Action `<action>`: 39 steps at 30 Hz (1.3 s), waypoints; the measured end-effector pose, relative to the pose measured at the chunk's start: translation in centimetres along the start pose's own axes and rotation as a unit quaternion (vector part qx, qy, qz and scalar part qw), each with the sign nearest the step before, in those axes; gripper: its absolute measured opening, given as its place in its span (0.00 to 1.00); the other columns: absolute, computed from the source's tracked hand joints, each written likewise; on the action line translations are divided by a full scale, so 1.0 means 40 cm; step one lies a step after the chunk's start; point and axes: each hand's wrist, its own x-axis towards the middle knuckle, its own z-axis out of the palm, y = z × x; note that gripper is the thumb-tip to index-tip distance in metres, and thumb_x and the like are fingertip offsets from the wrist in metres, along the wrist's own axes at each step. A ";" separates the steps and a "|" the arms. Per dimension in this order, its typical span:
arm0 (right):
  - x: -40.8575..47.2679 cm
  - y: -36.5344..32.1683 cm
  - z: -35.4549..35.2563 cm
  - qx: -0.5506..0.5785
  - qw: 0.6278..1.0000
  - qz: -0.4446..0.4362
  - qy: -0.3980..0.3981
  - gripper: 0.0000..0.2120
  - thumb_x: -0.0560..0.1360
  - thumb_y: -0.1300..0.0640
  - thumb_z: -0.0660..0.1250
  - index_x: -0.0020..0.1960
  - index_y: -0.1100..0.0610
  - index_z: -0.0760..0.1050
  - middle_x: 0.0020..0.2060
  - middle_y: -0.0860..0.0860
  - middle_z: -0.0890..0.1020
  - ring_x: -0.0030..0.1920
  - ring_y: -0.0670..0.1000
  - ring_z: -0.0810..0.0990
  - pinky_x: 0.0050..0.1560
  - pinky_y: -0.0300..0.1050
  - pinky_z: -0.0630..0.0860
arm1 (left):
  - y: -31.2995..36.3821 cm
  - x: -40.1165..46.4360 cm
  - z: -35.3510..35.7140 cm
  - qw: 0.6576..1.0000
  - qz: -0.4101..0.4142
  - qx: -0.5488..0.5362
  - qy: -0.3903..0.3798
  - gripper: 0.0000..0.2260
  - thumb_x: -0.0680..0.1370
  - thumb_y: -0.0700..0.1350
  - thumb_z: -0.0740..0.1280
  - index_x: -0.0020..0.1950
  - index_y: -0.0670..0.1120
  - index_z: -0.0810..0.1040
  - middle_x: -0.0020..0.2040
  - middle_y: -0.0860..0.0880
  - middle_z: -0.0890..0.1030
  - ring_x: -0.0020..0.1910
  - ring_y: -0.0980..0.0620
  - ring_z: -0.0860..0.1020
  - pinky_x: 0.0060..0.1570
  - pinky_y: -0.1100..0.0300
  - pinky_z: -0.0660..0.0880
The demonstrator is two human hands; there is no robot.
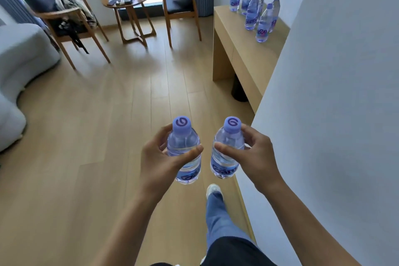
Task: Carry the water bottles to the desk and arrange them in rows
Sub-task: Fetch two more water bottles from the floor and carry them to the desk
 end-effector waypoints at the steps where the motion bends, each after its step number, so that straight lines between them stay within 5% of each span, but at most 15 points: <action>1: 0.056 0.005 0.005 0.002 1.000 0.002 0.001 0.21 0.62 0.47 0.79 0.52 0.41 0.78 0.44 0.34 0.84 0.47 0.37 0.83 0.41 0.29 0.77 | -0.004 0.058 0.008 1.000 0.002 0.003 -0.002 0.21 0.61 0.46 0.81 0.52 0.55 0.82 0.46 0.56 0.86 0.45 0.58 0.84 0.41 0.69 0.78; 8: 0.464 0.002 0.030 0.014 1.000 -0.001 0.014 0.29 0.59 0.41 0.78 0.58 0.48 0.80 0.45 0.37 0.85 0.47 0.39 0.83 0.44 0.32 0.79 | -0.012 0.461 0.062 1.000 0.006 0.010 0.003 0.23 0.61 0.48 0.81 0.54 0.51 0.81 0.48 0.55 0.85 0.47 0.56 0.84 0.43 0.68 0.78; 19: 0.951 0.009 0.054 0.028 0.999 0.024 0.027 0.24 0.65 0.55 0.82 0.59 0.52 0.80 0.47 0.43 0.86 0.48 0.44 0.85 0.48 0.35 0.80 | -0.042 0.975 0.127 0.999 0.018 0.009 -0.038 0.22 0.60 0.51 0.81 0.52 0.55 0.82 0.46 0.57 0.85 0.46 0.59 0.83 0.41 0.70 0.77; 30: 1.358 0.007 0.055 -0.014 0.981 0.020 0.194 0.20 0.65 0.55 0.82 0.55 0.52 0.82 0.46 0.43 0.86 0.46 0.42 0.84 0.47 0.33 0.78 | -0.056 1.529 0.249 0.978 0.056 0.019 -0.198 0.22 0.62 0.48 0.81 0.53 0.56 0.80 0.46 0.59 0.85 0.45 0.61 0.83 0.39 0.72 0.77; 36: 1.460 0.018 -0.010 0.001 0.960 0.048 0.277 0.18 0.64 0.56 0.82 0.52 0.53 0.82 0.45 0.46 0.86 0.47 0.46 0.84 0.51 0.41 0.80 | -0.063 1.706 0.386 0.954 0.075 0.017 -0.289 0.21 0.63 0.46 0.82 0.51 0.61 0.80 0.46 0.58 0.85 0.46 0.61 0.83 0.40 0.71 0.77; 39: 1.494 0.046 -0.069 0.000 0.946 0.062 0.317 0.18 0.64 0.56 0.82 0.52 0.52 0.83 0.44 0.45 0.86 0.46 0.44 0.84 0.47 0.37 0.79 | -0.077 1.760 0.488 0.940 0.067 0.015 -0.334 0.21 0.63 0.46 0.82 0.51 0.59 0.80 0.46 0.58 0.85 0.46 0.61 0.83 0.41 0.71 0.77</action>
